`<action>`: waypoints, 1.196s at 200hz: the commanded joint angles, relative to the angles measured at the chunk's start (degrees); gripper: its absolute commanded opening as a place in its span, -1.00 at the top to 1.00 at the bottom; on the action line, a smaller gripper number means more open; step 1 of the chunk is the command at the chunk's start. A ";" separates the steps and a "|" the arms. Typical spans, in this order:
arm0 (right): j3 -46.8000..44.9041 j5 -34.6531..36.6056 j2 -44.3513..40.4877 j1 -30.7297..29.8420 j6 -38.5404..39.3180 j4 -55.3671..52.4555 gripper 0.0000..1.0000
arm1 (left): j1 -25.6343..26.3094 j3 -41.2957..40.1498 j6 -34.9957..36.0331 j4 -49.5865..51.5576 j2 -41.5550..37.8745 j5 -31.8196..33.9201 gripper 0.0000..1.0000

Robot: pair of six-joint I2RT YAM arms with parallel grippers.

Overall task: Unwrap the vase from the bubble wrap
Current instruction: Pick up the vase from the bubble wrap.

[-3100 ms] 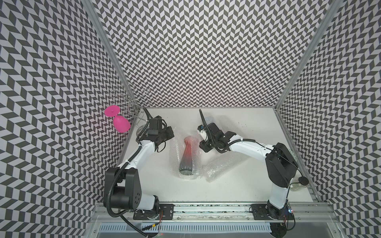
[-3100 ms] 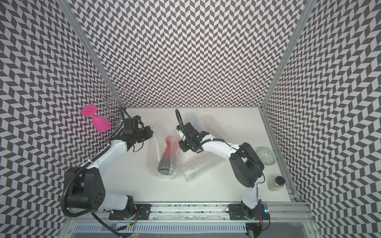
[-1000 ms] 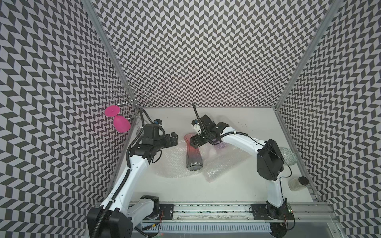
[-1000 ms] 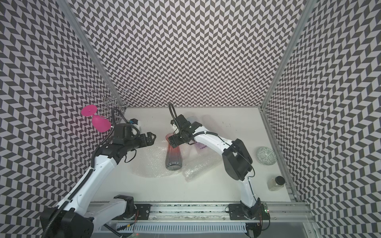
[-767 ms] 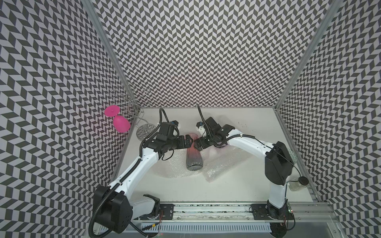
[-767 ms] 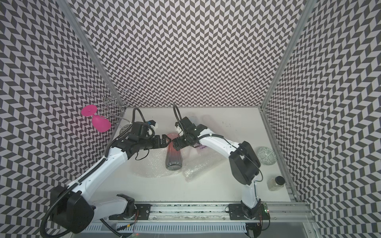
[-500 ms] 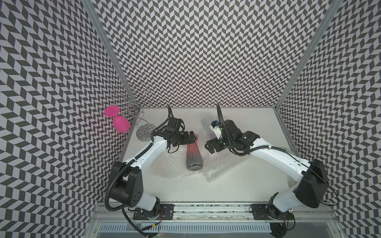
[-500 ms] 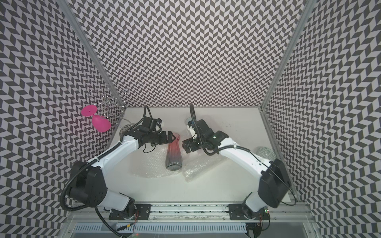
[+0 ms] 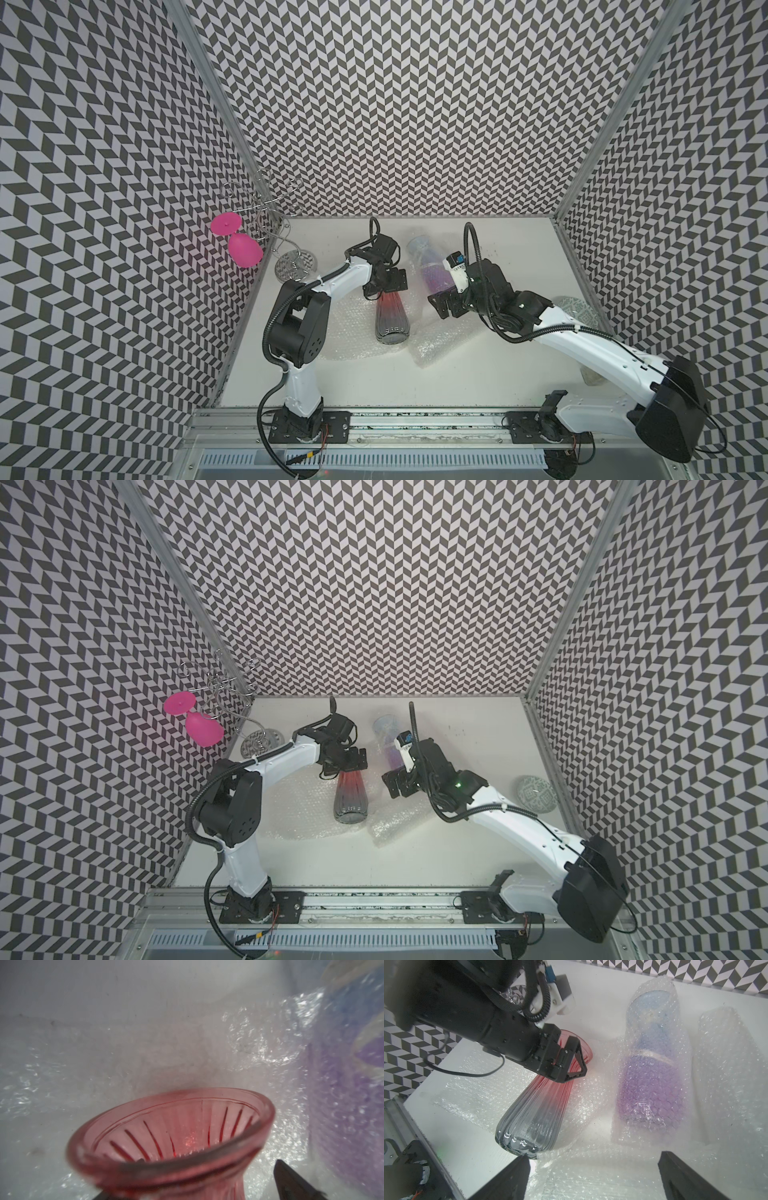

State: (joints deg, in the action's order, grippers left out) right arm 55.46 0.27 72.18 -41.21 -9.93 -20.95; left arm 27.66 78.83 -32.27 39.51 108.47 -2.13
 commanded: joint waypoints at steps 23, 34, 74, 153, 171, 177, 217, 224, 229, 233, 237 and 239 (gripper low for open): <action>-1.59 -3.27 -1.09 2.44 2.67 6.54 -0.98 | 2.20 3.90 -3.50 4.01 4.69 7.47 -0.70; -1.37 -3.52 -0.98 2.70 3.09 6.40 -0.99 | 2.42 4.53 -3.50 4.41 5.46 8.39 -0.64; 0.11 -3.13 -0.40 3.42 3.16 5.30 -0.99 | 2.57 3.71 -1.89 3.72 3.98 9.34 -0.13; 7.84 -0.40 1.74 3.43 -0.08 -2.07 -0.99 | 2.46 1.22 4.14 -0.20 -5.97 5.74 0.63; 10.08 -2.02 2.84 3.33 -2.20 -4.21 -0.99 | 2.64 -0.97 5.67 -1.67 -9.65 4.24 0.78; 11.23 -2.52 3.30 3.22 -3.13 -5.26 -1.00 | 2.66 -2.02 5.94 -2.44 -10.96 3.64 0.86; 15.48 -2.22 3.87 2.02 -11.18 -8.00 -0.99 | 3.48 -10.24 6.53 -10.34 -18.24 -0.32 1.00; 16.01 -1.74 3.67 1.94 -11.99 -8.48 -0.99 | 3.67 -10.97 6.96 -11.65 -19.22 -0.25 1.00; 16.36 -1.67 3.42 1.98 -12.59 -8.83 -0.98 | 3.99 -11.55 7.27 -12.74 -19.99 -0.06 1.00; 16.63 -1.51 3.19 1.97 -12.95 -9.04 -0.99 | 4.21 -11.98 7.47 -13.48 -20.72 0.30 1.00; 16.85 -1.45 2.95 1.92 -13.08 -9.25 -0.99 | 4.45 -12.34 7.79 -14.41 -21.50 0.57 1.00; 16.91 -1.47 2.89 1.88 -13.16 -9.34 -0.99 | 4.54 -12.48 8.00 -14.97 -21.82 0.62 1.00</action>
State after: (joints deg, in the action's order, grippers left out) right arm 70.15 -1.89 76.07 -38.85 -18.39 -29.23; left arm 30.74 67.29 -25.96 33.06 91.26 -0.14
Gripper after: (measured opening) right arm 0.994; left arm 0.677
